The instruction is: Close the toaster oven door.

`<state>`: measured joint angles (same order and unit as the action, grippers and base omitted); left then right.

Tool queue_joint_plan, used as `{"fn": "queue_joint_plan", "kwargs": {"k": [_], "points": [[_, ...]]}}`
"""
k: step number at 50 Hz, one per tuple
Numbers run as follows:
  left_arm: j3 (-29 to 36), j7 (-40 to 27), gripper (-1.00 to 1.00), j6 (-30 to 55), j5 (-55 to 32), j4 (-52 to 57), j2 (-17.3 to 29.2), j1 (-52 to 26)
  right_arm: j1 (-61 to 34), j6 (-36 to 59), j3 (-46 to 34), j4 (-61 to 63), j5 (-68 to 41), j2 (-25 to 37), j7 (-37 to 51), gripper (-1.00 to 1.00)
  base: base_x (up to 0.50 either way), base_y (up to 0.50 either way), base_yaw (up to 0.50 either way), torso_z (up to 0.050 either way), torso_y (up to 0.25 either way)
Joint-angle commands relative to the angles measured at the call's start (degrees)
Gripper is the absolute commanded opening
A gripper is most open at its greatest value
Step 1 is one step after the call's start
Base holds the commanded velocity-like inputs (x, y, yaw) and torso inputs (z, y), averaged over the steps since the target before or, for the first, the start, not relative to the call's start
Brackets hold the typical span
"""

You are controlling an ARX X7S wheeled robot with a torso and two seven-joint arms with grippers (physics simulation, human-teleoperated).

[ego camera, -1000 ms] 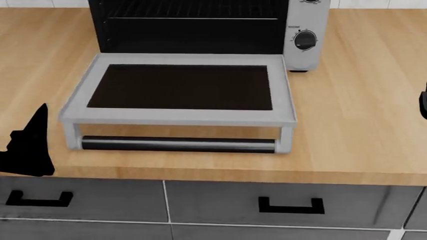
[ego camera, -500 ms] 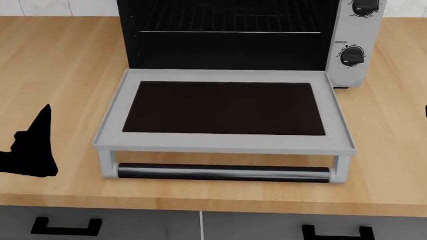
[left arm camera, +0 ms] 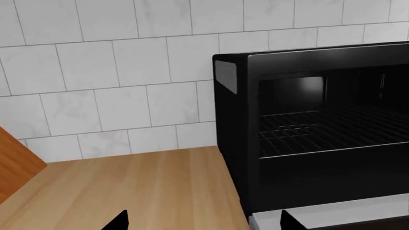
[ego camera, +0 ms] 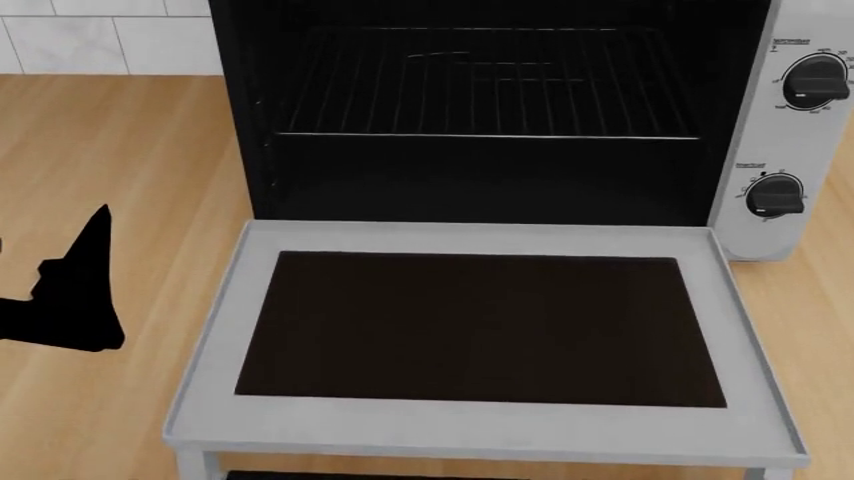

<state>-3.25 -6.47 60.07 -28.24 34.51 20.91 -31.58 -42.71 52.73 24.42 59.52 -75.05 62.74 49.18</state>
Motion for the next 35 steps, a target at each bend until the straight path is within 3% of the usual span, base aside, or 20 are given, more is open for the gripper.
{"fn": "queue_joint_plan", "kwargs": {"k": [1, 4, 12, 18, 26, 35], "points": [[0.9, 0.1, 1.0, -1.3, 0.4, -0.8, 0.3, 0.2, 1.5, -2.9, -0.4, -0.1, 0.3, 1.5, 0.5, 1.0, 0.0, 0.0, 0.0, 0.0, 0.0], [2.6, 2.1, 1.0, -6.0, 2.7, -1.9, 2.5, 0.5, 1.0, -3.5, -1.4, -0.1, -0.2, 2.1, 1.1, 1.0, 0.0, 0.0, 0.0, 0.0, 0.0], [20.7, 9.8, 1.0, -27.2, 24.6, -7.6, 21.8, -1.3, 1.5, -4.7, -1.7, -0.1, -0.2, 2.9, 1.3, 1.0, 0.0, 0.0, 0.0, 0.0, 0.0], [31.5, 14.4, 1.0, -43.2, 38.4, -12.9, 31.4, -1.8, 3.9, -5.8, -0.2, 0.2, 0.0, 3.2, 1.2, 1.0, 0.0, 0.0, 0.0, 0.0, 0.0], [36.4, 19.1, 1.0, -54.0, 43.7, -16.5, 37.5, -3.4, 6.9, -8.8, 1.4, 0.3, -0.7, 5.5, 2.1, 1.0, 0.0, 0.0, 0.0, 0.0, 0.0], [39.4, 21.4, 1.0, -56.6, 47.0, -18.8, 38.9, -3.2, 11.0, -12.2, 3.0, 0.3, -0.5, 7.9, 3.0, 1.0, 0.0, 0.0, 0.0, 0.0, 0.0]]}}
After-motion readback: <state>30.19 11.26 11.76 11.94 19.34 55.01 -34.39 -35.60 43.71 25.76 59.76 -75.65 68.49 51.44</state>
